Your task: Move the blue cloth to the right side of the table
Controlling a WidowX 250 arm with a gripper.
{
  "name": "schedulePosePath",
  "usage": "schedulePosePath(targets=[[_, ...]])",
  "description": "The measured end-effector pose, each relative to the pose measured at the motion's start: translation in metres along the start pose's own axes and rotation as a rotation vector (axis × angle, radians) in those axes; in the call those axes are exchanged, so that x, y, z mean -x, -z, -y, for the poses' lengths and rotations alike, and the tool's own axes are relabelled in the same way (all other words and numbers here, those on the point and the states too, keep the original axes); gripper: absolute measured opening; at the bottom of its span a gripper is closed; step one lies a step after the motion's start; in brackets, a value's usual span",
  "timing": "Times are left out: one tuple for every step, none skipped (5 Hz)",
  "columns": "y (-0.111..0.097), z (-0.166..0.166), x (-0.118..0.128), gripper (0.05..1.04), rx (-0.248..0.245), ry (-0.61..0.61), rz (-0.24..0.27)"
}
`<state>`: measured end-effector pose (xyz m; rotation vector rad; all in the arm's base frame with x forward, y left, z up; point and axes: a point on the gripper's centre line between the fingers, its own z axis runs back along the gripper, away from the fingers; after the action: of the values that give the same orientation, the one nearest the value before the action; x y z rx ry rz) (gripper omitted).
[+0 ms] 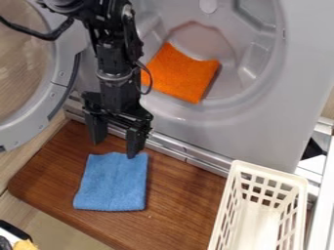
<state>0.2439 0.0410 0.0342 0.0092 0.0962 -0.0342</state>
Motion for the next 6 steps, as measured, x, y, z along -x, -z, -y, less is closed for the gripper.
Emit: schedulePosePath(targets=[[0.008,0.001,0.002,1.000,0.009,0.000,-0.027],[0.027,-0.001,-0.006,1.000,0.014,0.005,-0.012],[0.048,-0.003,-0.009,1.000,0.031,-0.001,-0.035],[0.067,-0.009,-0.011,1.000,0.027,-0.027,-0.041],[0.081,-0.016,-0.014,1.000,-0.004,-0.042,-0.042],[0.093,-0.030,-0.009,1.000,-0.032,-0.102,-0.061]])
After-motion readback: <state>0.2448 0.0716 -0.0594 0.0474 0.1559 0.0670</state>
